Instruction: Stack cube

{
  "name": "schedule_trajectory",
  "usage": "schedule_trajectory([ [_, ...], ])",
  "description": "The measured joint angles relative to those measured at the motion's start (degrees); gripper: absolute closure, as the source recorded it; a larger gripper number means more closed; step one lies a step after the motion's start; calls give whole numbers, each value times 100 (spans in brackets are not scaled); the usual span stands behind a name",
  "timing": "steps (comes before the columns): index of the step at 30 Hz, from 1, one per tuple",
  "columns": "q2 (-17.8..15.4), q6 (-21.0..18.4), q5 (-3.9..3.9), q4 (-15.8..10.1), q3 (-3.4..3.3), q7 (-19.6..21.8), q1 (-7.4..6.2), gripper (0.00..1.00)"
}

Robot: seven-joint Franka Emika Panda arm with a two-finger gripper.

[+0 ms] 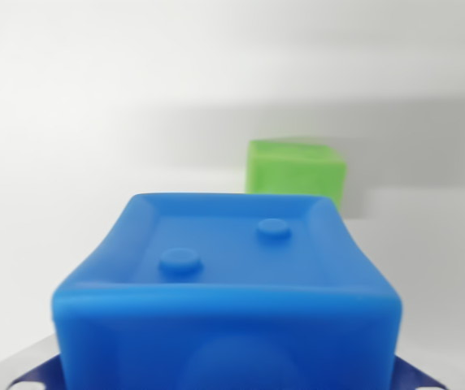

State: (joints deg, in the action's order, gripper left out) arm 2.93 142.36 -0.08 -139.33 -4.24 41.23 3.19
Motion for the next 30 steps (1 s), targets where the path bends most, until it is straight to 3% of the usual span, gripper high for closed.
schedule_trajectory([
  [20, -143, -59, 0, -83, -200, -123, 183, 100],
  [30, 315, 423, -76, -159, -200, -185, 182, 100],
])
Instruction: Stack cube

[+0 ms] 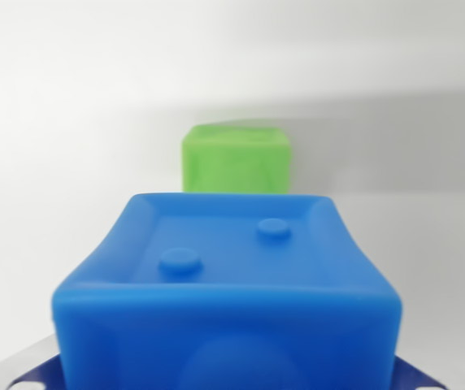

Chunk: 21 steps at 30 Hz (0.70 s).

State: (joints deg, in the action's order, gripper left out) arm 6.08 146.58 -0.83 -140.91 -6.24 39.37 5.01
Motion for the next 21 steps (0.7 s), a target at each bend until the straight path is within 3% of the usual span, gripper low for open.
schedule_trajectory([
  [21, 752, 769, -196, -19, 33, -141, 0, 100],
])
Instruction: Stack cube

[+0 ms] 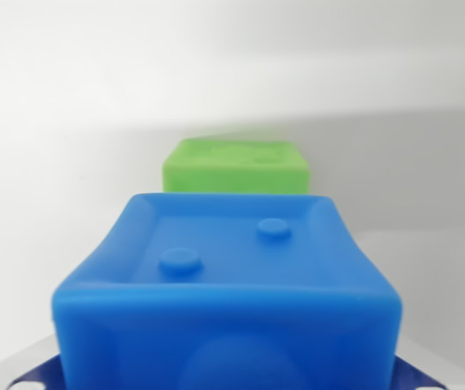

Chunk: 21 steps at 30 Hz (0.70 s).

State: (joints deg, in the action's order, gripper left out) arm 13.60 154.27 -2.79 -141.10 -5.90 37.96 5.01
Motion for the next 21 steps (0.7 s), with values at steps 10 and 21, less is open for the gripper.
schedule_trajectory([
  [10, 271, 248, -70, 19, 27, -51, 11, 100],
  [21, 462, 416, -118, 44, 58, -88, 28, 100],
])
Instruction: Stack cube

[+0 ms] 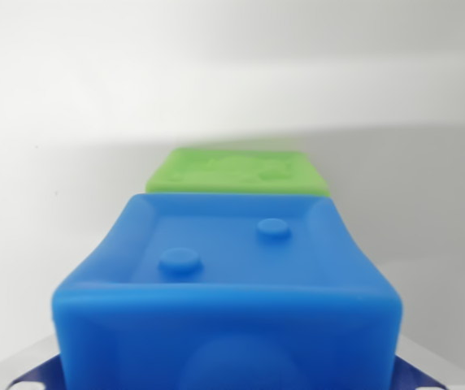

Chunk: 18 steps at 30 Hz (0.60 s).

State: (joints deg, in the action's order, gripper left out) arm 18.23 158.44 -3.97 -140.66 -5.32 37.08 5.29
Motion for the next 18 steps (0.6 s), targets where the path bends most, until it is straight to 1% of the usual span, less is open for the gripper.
schedule_trajectory([
  [8, 45, 32, -10, 11, 15, -9, 15, 100],
  [9, 47, 34, -10, 11, 16, -10, 17, 0],
  [18, 48, 37, -11, 13, 19, -10, 19, 0],
])
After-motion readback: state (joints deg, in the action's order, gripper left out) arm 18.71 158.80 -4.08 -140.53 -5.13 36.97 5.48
